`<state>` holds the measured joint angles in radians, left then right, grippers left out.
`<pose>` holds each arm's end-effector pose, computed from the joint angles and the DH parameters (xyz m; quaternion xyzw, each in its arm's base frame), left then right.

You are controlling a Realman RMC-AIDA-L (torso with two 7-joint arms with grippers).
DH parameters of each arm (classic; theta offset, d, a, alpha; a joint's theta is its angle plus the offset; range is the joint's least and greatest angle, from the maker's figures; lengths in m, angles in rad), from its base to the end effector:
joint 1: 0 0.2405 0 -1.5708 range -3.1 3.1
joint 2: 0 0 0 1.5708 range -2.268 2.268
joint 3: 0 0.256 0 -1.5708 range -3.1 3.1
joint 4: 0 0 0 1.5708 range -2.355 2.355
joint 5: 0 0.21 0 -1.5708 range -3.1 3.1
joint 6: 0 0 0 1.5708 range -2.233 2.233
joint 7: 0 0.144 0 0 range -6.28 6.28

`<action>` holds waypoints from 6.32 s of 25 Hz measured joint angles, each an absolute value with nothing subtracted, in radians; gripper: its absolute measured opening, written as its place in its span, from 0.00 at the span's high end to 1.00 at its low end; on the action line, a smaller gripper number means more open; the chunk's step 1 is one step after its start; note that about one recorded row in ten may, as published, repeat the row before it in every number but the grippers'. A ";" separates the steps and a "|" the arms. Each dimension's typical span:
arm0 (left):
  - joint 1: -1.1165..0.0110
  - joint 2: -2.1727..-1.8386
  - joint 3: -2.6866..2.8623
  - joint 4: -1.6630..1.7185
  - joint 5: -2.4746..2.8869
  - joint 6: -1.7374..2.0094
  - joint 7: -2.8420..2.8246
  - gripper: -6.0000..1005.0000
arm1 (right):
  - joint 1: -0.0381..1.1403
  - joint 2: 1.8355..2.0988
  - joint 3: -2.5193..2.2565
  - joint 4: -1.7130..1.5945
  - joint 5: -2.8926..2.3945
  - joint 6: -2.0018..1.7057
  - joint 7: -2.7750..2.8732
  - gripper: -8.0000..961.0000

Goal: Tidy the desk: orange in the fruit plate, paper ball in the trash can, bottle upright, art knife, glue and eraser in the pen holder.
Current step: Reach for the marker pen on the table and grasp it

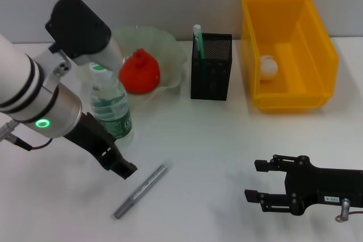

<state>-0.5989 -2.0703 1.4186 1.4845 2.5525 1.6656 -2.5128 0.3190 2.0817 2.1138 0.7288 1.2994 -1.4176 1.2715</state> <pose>-0.1539 0.3415 0.0085 -0.9381 -0.2579 0.1785 0.1470 0.2961 0.2860 -0.0273 -0.9548 0.1908 0.1796 0.1400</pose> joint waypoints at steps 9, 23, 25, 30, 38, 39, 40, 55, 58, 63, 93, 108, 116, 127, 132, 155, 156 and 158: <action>-0.590 -2.072 1.533 1.478 2.623 1.637 -2.589 0.20 | 0.324 2.082 2.114 0.709 1.299 -1.417 1.261 0.23; -0.593 -2.074 1.661 1.528 2.661 1.658 -2.747 0.20 | 0.339 2.082 2.125 0.691 1.299 -1.405 1.240 0.23; -0.598 -2.074 1.693 1.529 2.660 1.658 -2.775 0.20 | 0.340 2.082 2.126 0.690 1.299 -1.405 1.233 0.23; -0.601 -2.074 1.718 1.524 2.662 1.658 -2.797 0.20 | 0.340 2.082 2.127 0.690 1.303 -1.405 1.230 0.23; -0.601 -2.078 1.732 1.514 2.662 1.642 -2.829 0.20 | 0.341 2.080 2.128 0.690 1.313 -1.404 1.224 0.23; -0.600 -2.078 1.733 1.514 2.662 1.636 -2.834 0.20 | 0.341 2.080 2.128 0.690 1.313 -1.403 1.223 0.23; -0.600 -2.078 1.733 1.514 2.662 1.636 -2.834 0.20 | 0.341 2.080 2.128 0.690 1.313 -1.403 1.223 0.23; -0.592 -2.079 1.795 1.450 2.665 1.574 -2.841 0.20 | 0.344 2.080 2.129 0.679 1.324 -1.393 1.219 0.23; -0.592 -2.079 1.796 1.450 2.665 1.566 -2.841 0.20 | 0.344 2.080 2.129 0.679 1.324 -1.393 1.219 0.23; -0.585 -2.078 1.810 1.449 2.674 1.545 -2.842 0.20 | 0.344 2.080 2.129 0.679 1.324 -1.393 1.219 0.23; -0.593 -2.078 1.870 1.400 2.694 1.514 -2.856 0.35 | 0.347 2.082 2.129 0.678 1.324 -1.379 1.216 0.23; -0.594 -2.079 1.888 1.398 2.692 1.515 -2.854 0.53 | 0.347 2.082 2.128 0.678 1.324 -1.379 1.216 0.23; -0.594 -2.079 1.891 1.399 2.691 1.513 -2.855 0.53 | 0.348 2.082 2.128 0.678 1.324 -1.379 1.216 0.23; -0.594 -2.079 1.902 1.393 2.695 1.498 -2.855 0.59 | 0.350 2.082 2.128 0.678 1.324 -1.379 1.216 0.23; -0.598 -2.079 1.902 1.383 2.695 1.496 -2.855 0.62 | 0.350 2.082 2.128 0.677 1.324 -1.379 1.216 0.23; -0.609 -2.079 1.904 1.373 2.690 1.488 -2.853 0.73 | 0.348 2.082 2.128 0.676 1.324 -1.379 1.216 0.23; -0.609 -2.079 1.904 1.373 2.689 1.488 -2.853 0.73 | 0.348 2.082 2.128 0.676 1.324 -1.379 1.216 0.23; -0.609 -2.078 1.904 1.372 2.689 1.487 -2.853 0.73 | 0.348 2.082 2.128 0.676 1.324 -1.379 1.216 0.23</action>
